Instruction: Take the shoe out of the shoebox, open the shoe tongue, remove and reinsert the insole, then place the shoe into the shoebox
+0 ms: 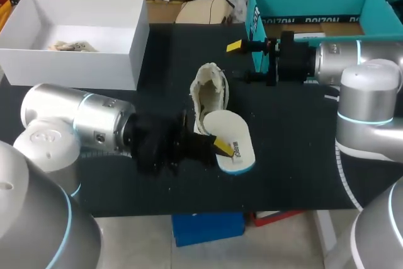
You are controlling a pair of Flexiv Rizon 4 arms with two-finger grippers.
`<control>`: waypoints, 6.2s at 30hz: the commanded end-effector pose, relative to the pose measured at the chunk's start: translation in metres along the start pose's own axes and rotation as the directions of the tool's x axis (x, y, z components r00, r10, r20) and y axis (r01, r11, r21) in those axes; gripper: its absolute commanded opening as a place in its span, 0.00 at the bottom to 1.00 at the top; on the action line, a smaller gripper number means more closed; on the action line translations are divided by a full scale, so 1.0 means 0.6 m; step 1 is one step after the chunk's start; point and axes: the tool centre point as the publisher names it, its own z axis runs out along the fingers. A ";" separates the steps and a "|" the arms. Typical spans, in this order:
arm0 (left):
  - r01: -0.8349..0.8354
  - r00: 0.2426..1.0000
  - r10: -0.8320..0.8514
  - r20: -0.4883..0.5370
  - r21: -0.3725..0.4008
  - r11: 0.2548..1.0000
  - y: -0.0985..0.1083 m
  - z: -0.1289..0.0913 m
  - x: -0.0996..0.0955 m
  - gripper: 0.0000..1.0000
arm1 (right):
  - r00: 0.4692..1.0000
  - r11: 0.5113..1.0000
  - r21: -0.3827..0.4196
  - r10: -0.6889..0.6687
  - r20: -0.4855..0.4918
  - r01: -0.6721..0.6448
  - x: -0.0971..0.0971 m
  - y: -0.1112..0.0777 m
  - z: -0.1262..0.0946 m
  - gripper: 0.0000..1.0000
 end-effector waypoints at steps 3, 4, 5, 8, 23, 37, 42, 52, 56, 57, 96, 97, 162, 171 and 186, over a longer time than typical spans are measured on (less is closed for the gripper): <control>-0.268 0.962 0.269 -0.037 0.026 0.963 -0.027 0.029 0.049 0.00 | 1.000 1.000 -0.004 0.000 0.001 0.000 0.000 -0.001 0.003 1.00; -0.287 0.956 0.288 -0.059 0.026 0.958 -0.030 0.032 0.056 0.00 | 1.000 1.000 -0.004 0.000 0.001 0.000 0.000 -0.001 0.003 1.00; -0.309 0.948 0.310 -0.077 0.026 0.951 -0.028 0.033 0.062 0.00 | 1.000 1.000 -0.004 0.000 0.001 0.000 0.000 -0.001 0.003 1.00; -0.362 0.927 0.365 -0.089 0.049 0.931 -0.027 0.036 0.079 0.00 | 1.000 1.000 -0.004 0.000 0.001 0.000 0.000 -0.001 0.003 1.00; -0.453 0.873 0.458 -0.166 0.071 0.889 0.017 0.002 0.158 0.00 | 1.000 1.000 -0.004 0.000 0.001 0.000 0.000 -0.001 0.003 1.00; -0.480 0.853 0.481 -0.204 0.054 0.875 0.106 -0.076 0.178 0.00 | 1.000 1.000 -0.004 0.000 0.001 0.000 0.000 -0.001 0.003 1.00; -0.490 0.847 0.492 -0.202 0.061 0.869 0.141 -0.096 0.166 0.00 | 1.000 1.000 -0.004 0.000 0.001 0.000 0.000 -0.001 0.003 1.00; -0.502 0.838 0.505 -0.208 0.069 0.862 0.213 -0.117 0.133 0.00 | 1.000 1.000 -0.004 0.000 0.001 0.000 0.000 -0.001 0.003 1.00; -0.513 0.831 0.515 -0.209 0.071 0.856 0.242 -0.122 0.115 0.00 | 1.000 1.000 -0.004 0.000 0.001 0.000 0.000 -0.001 0.003 1.00; -0.515 0.829 0.518 -0.210 0.071 0.854 0.250 -0.123 0.111 0.00 | 1.000 1.000 -0.004 0.000 0.001 0.000 0.000 -0.001 0.003 1.00; -0.537 0.822 0.539 -0.183 0.068 0.841 0.366 -0.131 0.065 0.00 | 1.000 1.000 -0.004 0.000 0.001 0.000 0.000 -0.001 0.003 1.00; -0.537 0.822 0.539 -0.183 0.068 0.841 0.366 -0.131 0.065 0.00 | 1.000 1.000 -0.004 0.000 0.001 0.000 0.000 -0.001 0.003 1.00; -0.360 0.741 0.278 -0.611 -0.011 0.933 0.348 -0.163 0.076 1.00 | 0.999 0.964 0.264 -0.037 0.013 0.032 -0.066 -0.015 0.031 0.00; -0.145 0.367 -0.132 -0.921 -0.197 0.970 0.257 -0.265 0.069 1.00 | 0.999 0.964 0.264 -0.037 0.013 0.032 -0.066 -0.015 0.031 0.00; -0.300 0.015 -0.352 -0.936 -0.340 0.891 0.286 -0.202 -0.001 1.00 | 0.999 0.964 0.264 -0.037 0.013 0.032 -0.066 -0.015 0.031 0.00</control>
